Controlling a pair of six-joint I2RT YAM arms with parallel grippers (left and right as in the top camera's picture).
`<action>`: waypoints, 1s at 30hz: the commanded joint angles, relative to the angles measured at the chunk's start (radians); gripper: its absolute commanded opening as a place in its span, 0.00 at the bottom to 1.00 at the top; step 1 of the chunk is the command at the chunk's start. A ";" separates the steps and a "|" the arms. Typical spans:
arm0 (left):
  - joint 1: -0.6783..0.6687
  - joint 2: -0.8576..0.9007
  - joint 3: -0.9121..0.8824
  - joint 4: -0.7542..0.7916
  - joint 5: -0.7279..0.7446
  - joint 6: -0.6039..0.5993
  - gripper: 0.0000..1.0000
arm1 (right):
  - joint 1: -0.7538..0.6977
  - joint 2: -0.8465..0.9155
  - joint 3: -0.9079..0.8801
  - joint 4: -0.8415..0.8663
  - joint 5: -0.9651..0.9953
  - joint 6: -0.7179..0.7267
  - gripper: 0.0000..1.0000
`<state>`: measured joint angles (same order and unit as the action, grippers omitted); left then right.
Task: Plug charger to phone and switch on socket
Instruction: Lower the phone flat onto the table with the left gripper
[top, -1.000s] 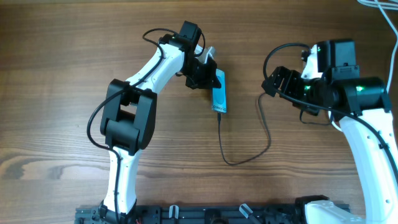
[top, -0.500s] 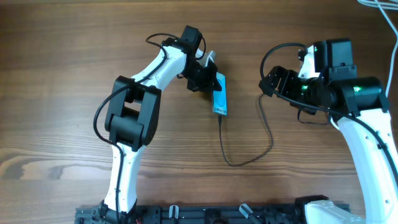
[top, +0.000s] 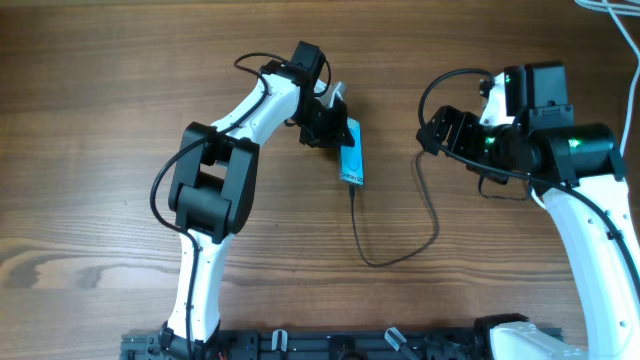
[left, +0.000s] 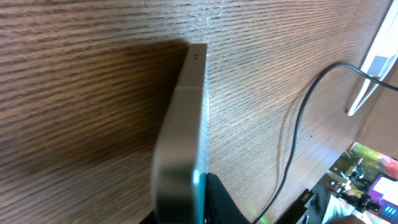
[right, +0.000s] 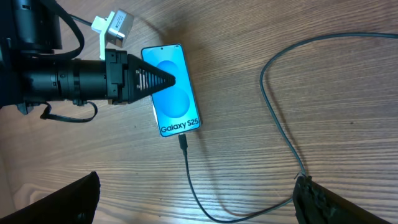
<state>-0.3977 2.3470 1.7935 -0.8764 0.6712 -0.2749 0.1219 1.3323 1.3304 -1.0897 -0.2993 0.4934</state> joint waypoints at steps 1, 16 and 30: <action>-0.003 0.010 0.006 -0.009 -0.061 0.006 0.19 | 0.005 0.011 0.003 -0.005 -0.015 -0.012 1.00; -0.003 0.010 0.006 -0.052 -0.288 0.006 0.44 | 0.005 0.011 0.003 -0.033 0.022 -0.023 1.00; 0.028 -0.055 0.007 -0.113 -0.385 0.005 0.56 | 0.005 0.025 0.003 -0.086 0.170 -0.021 0.99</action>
<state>-0.4026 2.3222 1.8153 -0.9691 0.3870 -0.2745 0.1219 1.3373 1.3304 -1.1721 -0.1982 0.4850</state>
